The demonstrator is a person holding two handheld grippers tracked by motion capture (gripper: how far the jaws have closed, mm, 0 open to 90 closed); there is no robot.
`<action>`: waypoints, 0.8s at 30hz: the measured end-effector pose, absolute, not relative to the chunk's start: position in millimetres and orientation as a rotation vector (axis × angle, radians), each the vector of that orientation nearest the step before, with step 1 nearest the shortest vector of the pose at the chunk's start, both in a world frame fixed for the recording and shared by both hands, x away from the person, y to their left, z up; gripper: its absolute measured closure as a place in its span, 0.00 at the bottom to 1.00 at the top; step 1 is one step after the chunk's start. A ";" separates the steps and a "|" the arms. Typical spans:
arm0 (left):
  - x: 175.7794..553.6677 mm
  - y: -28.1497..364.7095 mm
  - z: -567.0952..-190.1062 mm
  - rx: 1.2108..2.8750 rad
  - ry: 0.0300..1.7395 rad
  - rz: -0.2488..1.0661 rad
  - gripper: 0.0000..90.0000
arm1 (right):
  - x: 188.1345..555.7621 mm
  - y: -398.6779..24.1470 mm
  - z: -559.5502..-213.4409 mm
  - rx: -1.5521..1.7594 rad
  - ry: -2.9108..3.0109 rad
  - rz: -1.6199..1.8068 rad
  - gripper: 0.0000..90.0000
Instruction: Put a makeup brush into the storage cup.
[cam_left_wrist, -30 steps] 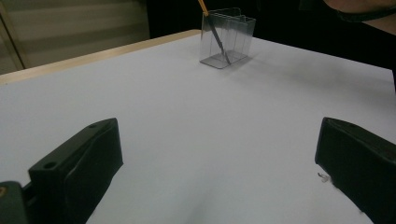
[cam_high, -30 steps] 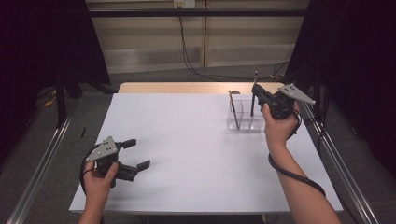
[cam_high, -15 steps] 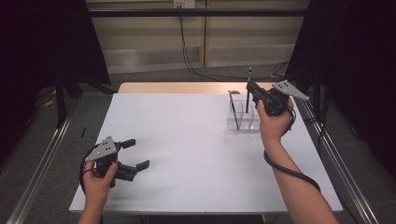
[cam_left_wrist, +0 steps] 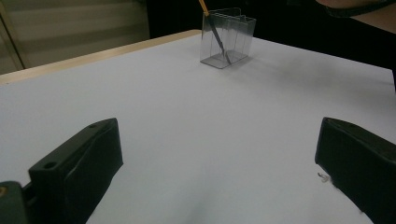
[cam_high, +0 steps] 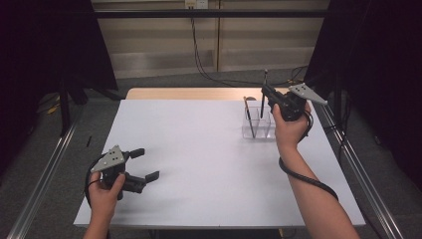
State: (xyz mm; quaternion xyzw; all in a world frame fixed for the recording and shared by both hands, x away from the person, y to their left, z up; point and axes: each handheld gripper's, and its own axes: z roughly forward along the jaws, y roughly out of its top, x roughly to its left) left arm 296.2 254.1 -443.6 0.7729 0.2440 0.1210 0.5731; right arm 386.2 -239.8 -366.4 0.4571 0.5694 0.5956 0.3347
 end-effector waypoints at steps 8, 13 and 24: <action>296.4 252.3 -444.2 1.807 0.574 0.275 0.01 | 389.9 -235.1 -362.3 1.169 1.500 1.547 0.94; 296.7 253.3 -443.8 1.814 0.570 0.282 0.01 | 392.1 -231.6 -360.5 1.157 1.511 1.541 0.94; 296.8 253.9 -444.1 1.813 0.570 0.280 0.01 | 396.7 -227.6 -361.7 1.149 1.519 1.541 0.94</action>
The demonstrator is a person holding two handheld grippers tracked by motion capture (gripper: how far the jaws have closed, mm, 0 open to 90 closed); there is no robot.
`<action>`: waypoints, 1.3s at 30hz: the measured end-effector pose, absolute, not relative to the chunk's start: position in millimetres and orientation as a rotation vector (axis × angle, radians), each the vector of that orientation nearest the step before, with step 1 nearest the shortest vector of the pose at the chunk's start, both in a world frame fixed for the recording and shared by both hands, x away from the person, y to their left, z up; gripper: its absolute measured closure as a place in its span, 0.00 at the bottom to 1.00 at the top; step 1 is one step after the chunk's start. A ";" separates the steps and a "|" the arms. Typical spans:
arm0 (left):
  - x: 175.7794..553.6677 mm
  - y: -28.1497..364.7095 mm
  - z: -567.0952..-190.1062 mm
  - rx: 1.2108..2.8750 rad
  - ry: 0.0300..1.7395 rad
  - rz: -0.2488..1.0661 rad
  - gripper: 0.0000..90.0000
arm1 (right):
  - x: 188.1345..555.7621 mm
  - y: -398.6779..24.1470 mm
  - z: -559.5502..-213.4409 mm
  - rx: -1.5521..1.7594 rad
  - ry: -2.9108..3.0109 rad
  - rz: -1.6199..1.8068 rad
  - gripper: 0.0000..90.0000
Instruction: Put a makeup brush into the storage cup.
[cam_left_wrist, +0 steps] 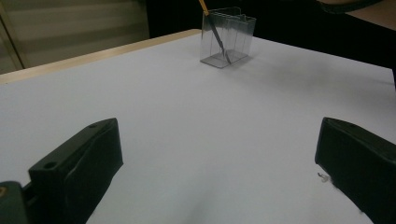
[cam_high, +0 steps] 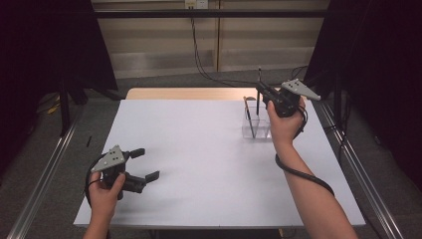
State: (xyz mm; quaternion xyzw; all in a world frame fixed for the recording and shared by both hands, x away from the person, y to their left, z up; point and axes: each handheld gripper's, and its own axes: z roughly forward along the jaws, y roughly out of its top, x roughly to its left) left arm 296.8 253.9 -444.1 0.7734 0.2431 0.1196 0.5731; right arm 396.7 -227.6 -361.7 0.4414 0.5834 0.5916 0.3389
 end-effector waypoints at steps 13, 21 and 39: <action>297.2 252.9 -444.5 1.819 0.565 0.283 0.01 | 401.4 -225.8 -366.6 1.154 1.534 1.523 0.94; 297.6 253.4 -444.8 1.818 0.568 0.283 0.01 | 406.1 -224.1 -372.2 1.144 1.549 1.516 0.94; 297.3 253.8 -444.3 1.819 0.565 0.284 0.01 | 408.7 -221.5 -378.8 1.147 1.561 1.519 0.94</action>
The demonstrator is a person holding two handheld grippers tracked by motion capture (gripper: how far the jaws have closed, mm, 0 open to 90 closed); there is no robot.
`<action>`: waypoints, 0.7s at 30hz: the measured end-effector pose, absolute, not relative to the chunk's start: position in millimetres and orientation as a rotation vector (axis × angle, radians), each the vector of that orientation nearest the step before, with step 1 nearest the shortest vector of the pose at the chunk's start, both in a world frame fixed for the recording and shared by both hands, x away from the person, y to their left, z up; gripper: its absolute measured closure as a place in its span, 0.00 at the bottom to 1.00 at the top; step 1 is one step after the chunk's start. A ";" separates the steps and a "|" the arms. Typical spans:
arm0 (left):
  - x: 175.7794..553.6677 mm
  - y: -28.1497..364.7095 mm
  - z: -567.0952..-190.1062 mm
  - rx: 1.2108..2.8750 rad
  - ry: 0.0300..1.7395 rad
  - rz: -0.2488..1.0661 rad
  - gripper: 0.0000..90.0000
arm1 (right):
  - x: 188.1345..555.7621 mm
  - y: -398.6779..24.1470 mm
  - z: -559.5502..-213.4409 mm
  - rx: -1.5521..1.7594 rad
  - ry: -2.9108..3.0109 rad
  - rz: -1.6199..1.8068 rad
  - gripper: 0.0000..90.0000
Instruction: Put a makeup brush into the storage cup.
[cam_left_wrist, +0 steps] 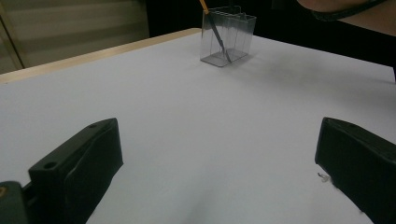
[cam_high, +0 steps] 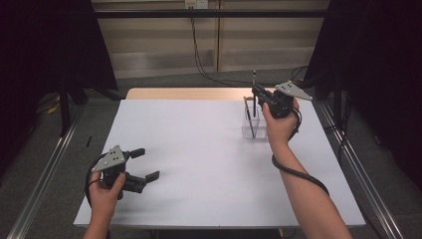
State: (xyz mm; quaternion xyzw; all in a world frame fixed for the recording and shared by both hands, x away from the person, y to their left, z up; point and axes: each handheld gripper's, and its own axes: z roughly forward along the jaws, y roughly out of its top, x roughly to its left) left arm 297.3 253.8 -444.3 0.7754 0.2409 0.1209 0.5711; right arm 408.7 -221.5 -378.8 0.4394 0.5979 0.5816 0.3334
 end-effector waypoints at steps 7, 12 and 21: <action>297.2 253.6 -444.2 1.817 0.565 0.284 0.01 | 409.3 -221.0 -379.8 1.149 1.560 1.521 0.94; 297.0 253.6 -444.1 1.814 0.567 0.283 0.01 | 409.1 -219.1 -381.4 1.147 1.564 1.520 0.94; 296.9 253.8 -444.3 1.817 0.565 0.283 0.01 | 410.3 -218.0 -383.0 1.141 1.572 1.517 0.94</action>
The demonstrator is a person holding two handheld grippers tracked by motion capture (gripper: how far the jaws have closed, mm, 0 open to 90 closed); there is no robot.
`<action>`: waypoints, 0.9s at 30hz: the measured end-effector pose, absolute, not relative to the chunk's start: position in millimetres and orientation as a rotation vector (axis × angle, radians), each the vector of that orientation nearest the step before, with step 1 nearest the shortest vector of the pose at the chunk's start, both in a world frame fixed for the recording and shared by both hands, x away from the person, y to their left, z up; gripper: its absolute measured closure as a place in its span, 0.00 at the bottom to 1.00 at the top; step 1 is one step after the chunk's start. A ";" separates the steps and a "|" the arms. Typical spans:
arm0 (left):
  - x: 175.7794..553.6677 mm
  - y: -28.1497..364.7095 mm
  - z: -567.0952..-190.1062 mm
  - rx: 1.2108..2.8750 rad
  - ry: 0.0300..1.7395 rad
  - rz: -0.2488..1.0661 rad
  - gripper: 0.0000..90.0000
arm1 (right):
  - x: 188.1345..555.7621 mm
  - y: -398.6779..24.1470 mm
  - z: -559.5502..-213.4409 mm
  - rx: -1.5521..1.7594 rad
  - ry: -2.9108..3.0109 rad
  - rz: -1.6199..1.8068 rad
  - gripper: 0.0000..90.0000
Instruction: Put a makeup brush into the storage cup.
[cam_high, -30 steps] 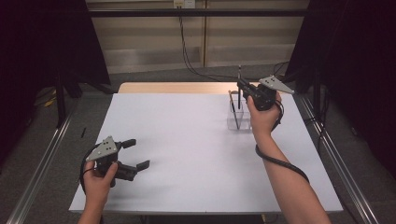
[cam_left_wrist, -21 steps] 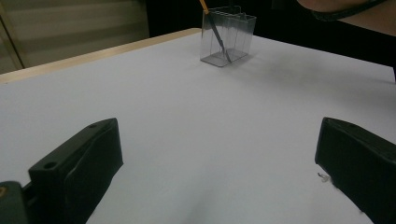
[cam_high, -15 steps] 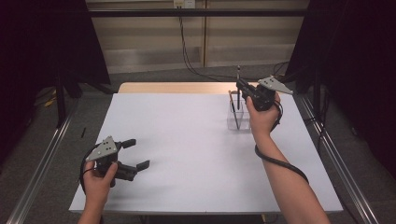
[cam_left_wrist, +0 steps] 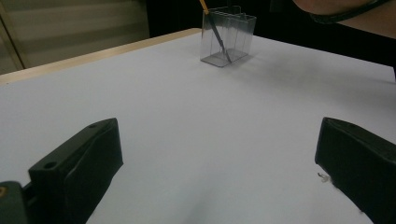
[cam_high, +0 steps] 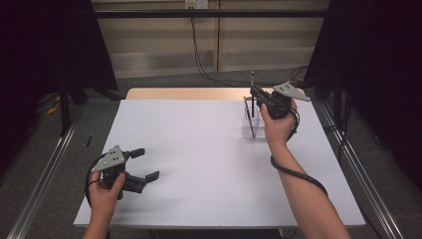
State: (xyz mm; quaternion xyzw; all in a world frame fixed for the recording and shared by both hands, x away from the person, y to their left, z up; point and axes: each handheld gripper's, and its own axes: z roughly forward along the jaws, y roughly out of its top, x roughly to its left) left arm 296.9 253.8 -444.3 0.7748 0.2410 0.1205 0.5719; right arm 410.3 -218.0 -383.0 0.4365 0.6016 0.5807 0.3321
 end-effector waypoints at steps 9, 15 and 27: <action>296.9 254.1 -444.3 1.817 0.567 0.281 0.01 | 413.5 -216.1 -385.6 1.146 1.574 1.514 0.94; 296.7 253.7 -444.3 1.816 0.565 0.283 0.01 | 415.2 -213.8 -388.0 1.144 1.584 1.510 0.94; 296.7 253.7 -444.3 1.817 0.567 0.283 0.01 | 411.9 -211.6 -391.7 1.139 1.605 1.501 0.94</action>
